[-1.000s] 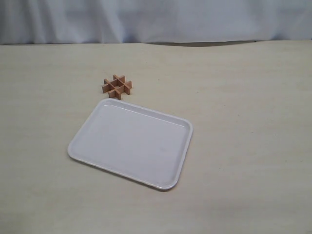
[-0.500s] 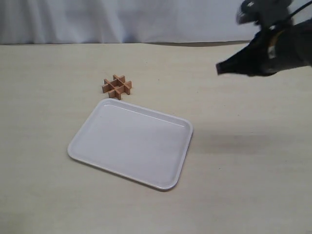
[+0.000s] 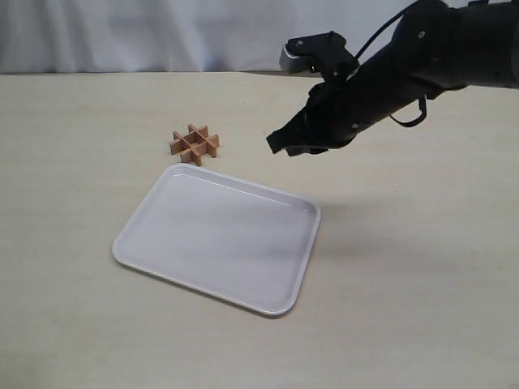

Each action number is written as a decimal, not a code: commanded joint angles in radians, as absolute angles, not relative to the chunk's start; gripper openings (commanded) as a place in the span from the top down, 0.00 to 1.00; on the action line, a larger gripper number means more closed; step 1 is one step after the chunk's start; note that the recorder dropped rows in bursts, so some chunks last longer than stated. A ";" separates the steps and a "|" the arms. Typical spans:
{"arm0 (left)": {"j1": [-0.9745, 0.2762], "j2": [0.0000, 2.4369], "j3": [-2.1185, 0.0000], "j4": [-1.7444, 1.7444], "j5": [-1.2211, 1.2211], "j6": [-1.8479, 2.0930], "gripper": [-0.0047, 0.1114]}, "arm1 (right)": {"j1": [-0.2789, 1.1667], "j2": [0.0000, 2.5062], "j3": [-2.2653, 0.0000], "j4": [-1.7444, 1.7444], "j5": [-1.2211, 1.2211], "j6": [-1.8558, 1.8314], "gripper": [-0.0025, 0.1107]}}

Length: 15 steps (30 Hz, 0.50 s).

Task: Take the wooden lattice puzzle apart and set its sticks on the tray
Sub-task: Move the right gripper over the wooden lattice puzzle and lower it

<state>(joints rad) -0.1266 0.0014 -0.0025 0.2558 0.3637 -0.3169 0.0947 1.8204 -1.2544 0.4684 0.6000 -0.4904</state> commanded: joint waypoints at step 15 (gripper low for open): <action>-0.132 0.000 0.000 0.261 0.362 -0.316 0.96 | 0.259 2.028 -1.424 0.657 0.220 -0.625 0.94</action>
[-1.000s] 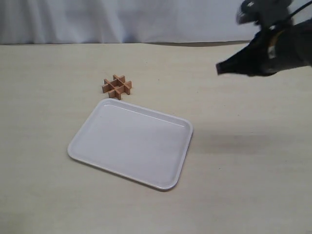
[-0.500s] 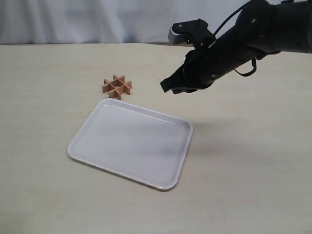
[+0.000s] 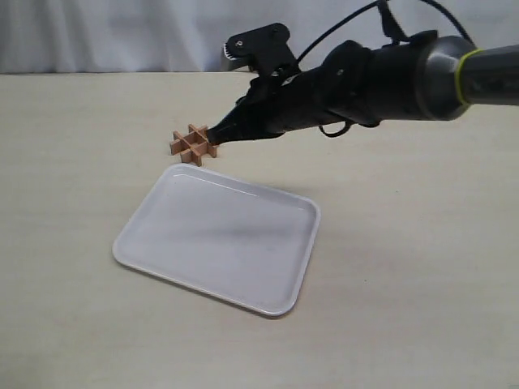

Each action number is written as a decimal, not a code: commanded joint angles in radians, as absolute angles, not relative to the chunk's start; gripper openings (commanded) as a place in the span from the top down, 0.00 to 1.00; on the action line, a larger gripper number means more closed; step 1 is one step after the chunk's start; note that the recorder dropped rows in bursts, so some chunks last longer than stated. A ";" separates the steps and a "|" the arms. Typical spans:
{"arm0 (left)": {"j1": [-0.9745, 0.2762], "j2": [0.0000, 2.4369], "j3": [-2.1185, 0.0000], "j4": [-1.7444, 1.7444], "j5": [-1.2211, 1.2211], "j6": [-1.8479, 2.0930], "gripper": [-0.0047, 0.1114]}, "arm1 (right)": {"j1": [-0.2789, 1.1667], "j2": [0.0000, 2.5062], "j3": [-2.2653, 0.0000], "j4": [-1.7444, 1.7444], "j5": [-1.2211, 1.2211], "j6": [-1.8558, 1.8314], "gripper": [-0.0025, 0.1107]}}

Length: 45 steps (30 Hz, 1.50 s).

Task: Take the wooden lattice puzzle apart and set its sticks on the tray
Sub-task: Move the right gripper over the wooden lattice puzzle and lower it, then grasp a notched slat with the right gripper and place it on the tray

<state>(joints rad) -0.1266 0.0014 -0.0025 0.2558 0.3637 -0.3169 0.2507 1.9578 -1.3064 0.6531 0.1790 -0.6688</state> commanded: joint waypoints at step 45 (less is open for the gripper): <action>-0.132 0.000 0.000 0.277 0.360 -0.316 0.96 | 0.297 2.435 -1.816 -0.060 0.304 -0.092 0.67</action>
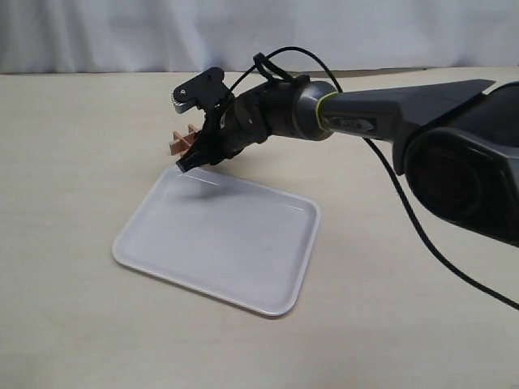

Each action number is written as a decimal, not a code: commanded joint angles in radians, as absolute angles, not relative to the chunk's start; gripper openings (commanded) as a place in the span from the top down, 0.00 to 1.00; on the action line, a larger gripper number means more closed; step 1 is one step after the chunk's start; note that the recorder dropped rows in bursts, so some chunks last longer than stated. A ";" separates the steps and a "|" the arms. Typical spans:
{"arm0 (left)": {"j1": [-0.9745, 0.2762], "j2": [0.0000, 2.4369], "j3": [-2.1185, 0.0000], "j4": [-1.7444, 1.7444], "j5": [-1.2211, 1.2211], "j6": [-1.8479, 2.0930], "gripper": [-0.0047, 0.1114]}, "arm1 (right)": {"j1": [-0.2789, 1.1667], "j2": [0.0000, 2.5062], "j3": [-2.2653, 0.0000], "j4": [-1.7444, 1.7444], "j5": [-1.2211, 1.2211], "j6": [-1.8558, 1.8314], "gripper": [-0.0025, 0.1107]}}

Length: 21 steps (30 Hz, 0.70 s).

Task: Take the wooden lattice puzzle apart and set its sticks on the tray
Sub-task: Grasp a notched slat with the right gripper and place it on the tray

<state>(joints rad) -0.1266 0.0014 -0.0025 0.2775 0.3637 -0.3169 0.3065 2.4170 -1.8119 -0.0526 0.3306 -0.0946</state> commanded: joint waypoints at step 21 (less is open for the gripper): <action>-0.132 0.000 0.000 0.277 0.362 -0.316 0.96 | 0.295 2.356 -1.814 -0.062 0.404 -0.092 0.94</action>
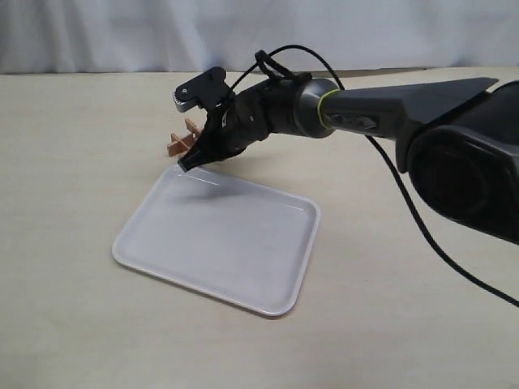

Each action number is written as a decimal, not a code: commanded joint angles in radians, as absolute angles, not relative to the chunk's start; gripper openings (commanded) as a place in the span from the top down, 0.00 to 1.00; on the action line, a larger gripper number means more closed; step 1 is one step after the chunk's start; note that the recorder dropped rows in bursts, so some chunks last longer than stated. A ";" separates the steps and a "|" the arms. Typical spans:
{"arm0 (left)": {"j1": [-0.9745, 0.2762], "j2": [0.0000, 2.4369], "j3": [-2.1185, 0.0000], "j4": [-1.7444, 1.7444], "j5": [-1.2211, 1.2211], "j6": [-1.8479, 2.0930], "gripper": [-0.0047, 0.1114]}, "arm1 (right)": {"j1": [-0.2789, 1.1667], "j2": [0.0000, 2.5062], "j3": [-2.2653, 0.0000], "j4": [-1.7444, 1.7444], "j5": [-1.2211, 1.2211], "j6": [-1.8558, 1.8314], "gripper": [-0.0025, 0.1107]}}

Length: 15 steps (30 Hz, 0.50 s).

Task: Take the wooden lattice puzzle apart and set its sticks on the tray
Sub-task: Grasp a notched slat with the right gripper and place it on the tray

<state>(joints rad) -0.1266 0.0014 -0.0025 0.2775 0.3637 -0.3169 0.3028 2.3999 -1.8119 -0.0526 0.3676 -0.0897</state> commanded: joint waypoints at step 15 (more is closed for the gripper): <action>-0.132 0.000 0.000 0.277 0.355 -0.316 0.96 | 0.305 2.054 -1.567 0.443 0.584 -0.544 0.94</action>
<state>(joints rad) -0.1266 0.0014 -0.0025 0.2775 0.3637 -0.3169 0.3028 2.1062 -1.6592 0.2386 0.5612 -0.3646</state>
